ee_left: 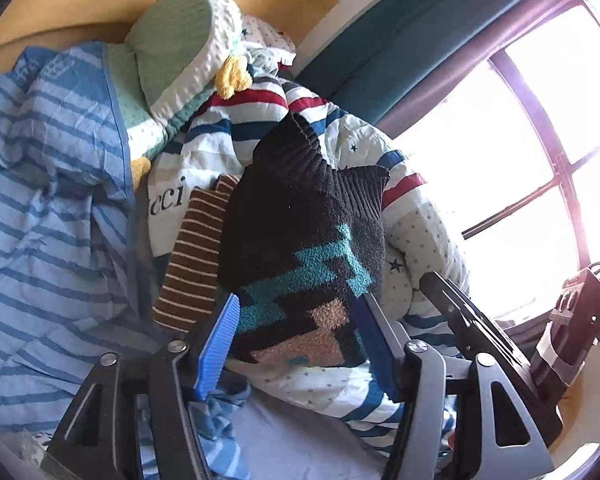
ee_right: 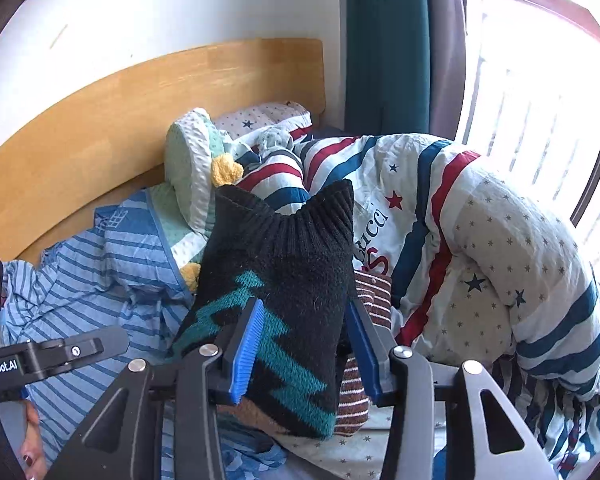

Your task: Fold clothes

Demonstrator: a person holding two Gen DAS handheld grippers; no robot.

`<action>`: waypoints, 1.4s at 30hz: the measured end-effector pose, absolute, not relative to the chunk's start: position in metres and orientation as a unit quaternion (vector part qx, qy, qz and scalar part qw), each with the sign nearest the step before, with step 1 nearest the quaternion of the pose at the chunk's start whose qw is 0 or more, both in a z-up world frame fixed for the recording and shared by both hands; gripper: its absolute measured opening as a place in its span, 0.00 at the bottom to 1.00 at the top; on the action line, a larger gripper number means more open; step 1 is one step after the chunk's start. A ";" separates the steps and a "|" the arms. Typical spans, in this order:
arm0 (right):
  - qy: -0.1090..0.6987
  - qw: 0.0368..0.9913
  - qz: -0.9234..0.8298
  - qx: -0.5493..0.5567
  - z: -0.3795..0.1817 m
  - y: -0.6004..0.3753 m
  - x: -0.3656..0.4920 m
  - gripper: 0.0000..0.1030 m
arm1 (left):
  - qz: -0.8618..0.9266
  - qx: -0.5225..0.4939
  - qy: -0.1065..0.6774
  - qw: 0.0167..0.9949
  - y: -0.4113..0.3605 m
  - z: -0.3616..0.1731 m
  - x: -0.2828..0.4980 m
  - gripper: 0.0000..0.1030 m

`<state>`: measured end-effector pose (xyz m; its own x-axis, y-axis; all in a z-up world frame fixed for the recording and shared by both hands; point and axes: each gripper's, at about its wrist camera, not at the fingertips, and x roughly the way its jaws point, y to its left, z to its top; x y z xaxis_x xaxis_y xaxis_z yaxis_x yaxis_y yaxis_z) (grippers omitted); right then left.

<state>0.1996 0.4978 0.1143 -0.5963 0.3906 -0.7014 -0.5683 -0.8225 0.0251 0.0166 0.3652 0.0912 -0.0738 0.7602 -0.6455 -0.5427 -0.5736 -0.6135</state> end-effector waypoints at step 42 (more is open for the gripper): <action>0.116 0.246 0.899 -0.344 0.037 0.422 0.282 1.00 | 0.825 -0.428 0.034 0.368 0.346 0.077 0.117 0.87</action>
<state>0.2820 0.4216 0.0366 -0.6426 0.3617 -0.6755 -0.5210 -0.8527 0.0391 0.1172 0.3458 0.0766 -0.3634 0.5778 -0.7308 -0.6361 -0.7270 -0.2585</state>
